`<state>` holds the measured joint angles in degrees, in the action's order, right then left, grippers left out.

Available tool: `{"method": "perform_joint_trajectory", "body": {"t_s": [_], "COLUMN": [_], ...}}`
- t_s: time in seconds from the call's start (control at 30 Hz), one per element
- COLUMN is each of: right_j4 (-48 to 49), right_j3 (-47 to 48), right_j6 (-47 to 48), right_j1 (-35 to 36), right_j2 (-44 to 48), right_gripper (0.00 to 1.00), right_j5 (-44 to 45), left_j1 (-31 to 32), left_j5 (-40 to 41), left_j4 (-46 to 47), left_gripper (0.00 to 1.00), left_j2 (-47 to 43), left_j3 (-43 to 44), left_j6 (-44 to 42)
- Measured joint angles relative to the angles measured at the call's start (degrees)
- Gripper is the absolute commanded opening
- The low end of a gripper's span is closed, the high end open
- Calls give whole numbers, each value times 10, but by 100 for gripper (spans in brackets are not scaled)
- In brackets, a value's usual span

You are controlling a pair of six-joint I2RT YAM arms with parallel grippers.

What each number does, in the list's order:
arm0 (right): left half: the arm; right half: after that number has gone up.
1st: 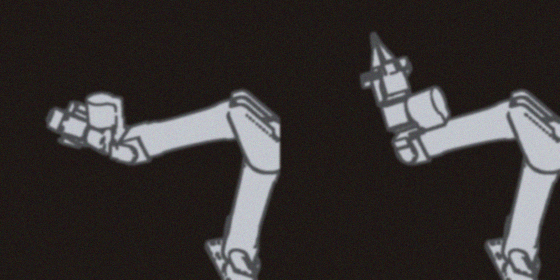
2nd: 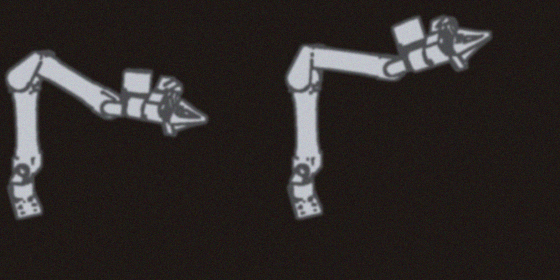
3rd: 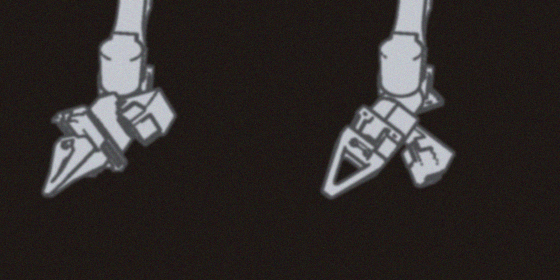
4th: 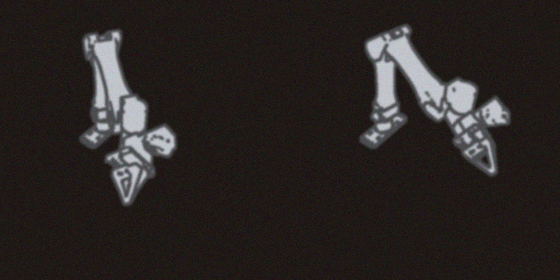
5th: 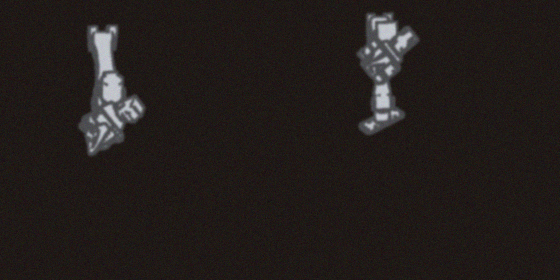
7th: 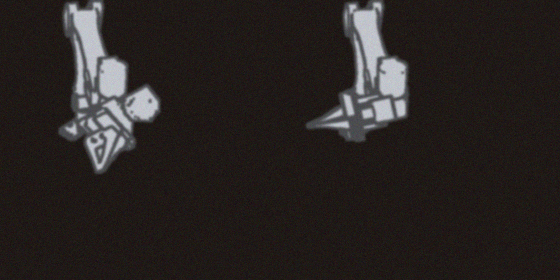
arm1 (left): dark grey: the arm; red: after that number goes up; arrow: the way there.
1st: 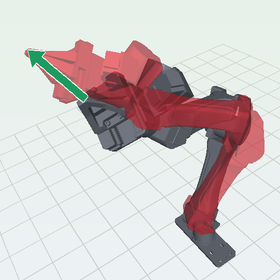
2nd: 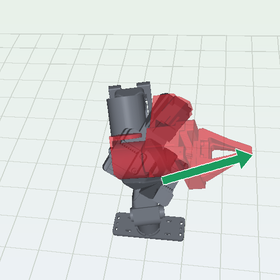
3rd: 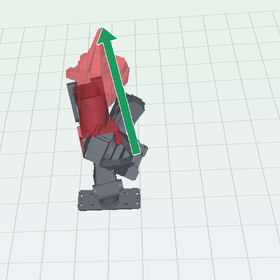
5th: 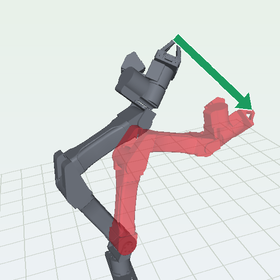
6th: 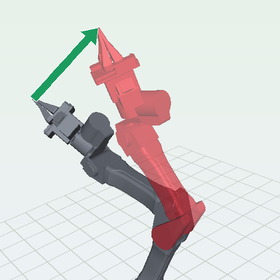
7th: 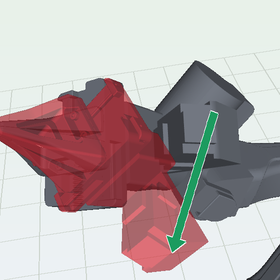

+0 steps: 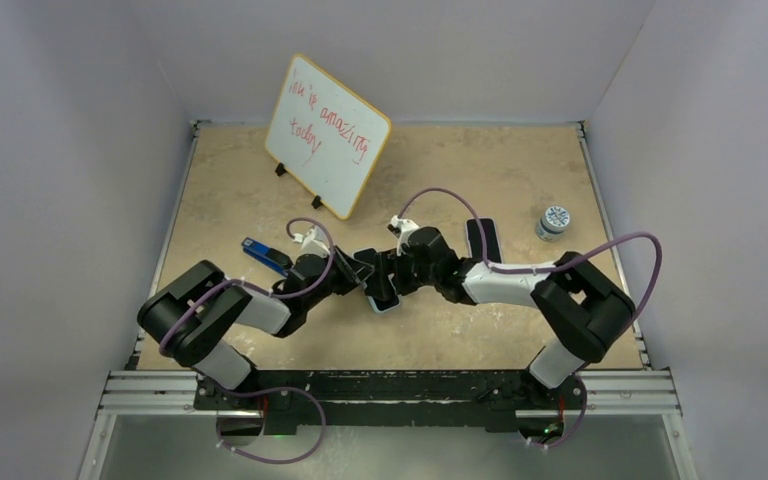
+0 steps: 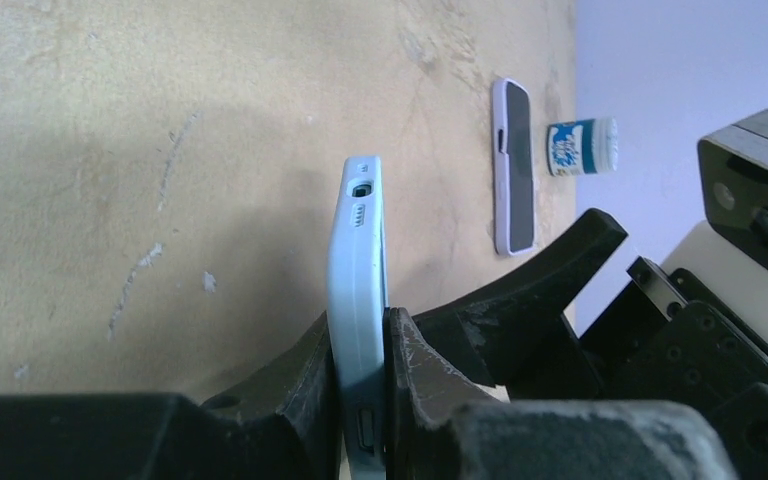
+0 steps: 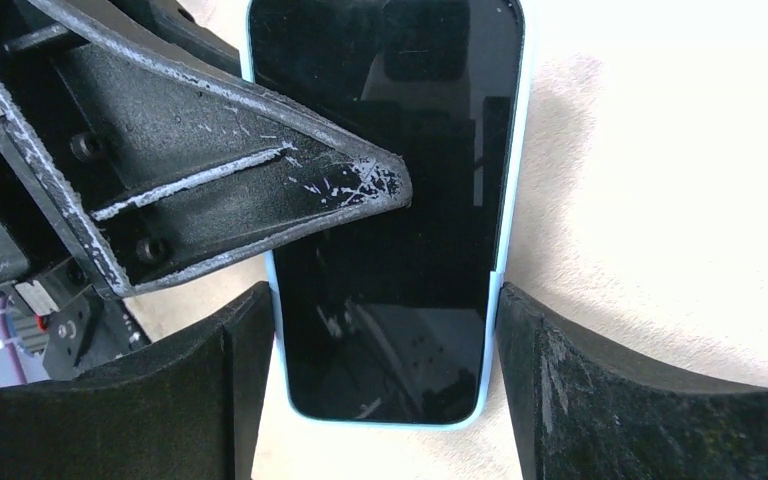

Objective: Take the phone out of the phone case
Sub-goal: Pick up the phone at the center of the board, then remove the phone from the phone case.

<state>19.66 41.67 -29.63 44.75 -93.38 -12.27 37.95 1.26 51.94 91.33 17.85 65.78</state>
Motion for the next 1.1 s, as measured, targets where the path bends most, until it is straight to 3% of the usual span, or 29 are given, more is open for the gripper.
{"method": "perform_joint_trajectory", "body": {"t_s": [0.17, 0.33, 0.77, 0.93, 1.1], "right_j4": [11, 22, 83, 107, 135], "right_j3": [-27, -75, -149, -181, -195], "right_j6": [0, -3, -39, -48, -48], "right_j1": [8, -5, -9, -9, -9], "right_j2": [53, 160, 315, 349, 373], "right_gripper": [80, 98, 99, 99, 99], "right_j5": [-5, 25, 71, 83, 67], "left_j1": [-6, -33, -49, -49, -49], "left_j5": [-24, -35, -20, -20, -20], "left_j4": [15, 4, -102, -109, -98], "left_gripper": [0, 0, 0, 0, 0], "left_j2": [-52, -137, -408, -440, -415], "left_j3": [-29, -57, -78, -78, -78], "left_j6": [-7, -27, -33, -14, 13]}}
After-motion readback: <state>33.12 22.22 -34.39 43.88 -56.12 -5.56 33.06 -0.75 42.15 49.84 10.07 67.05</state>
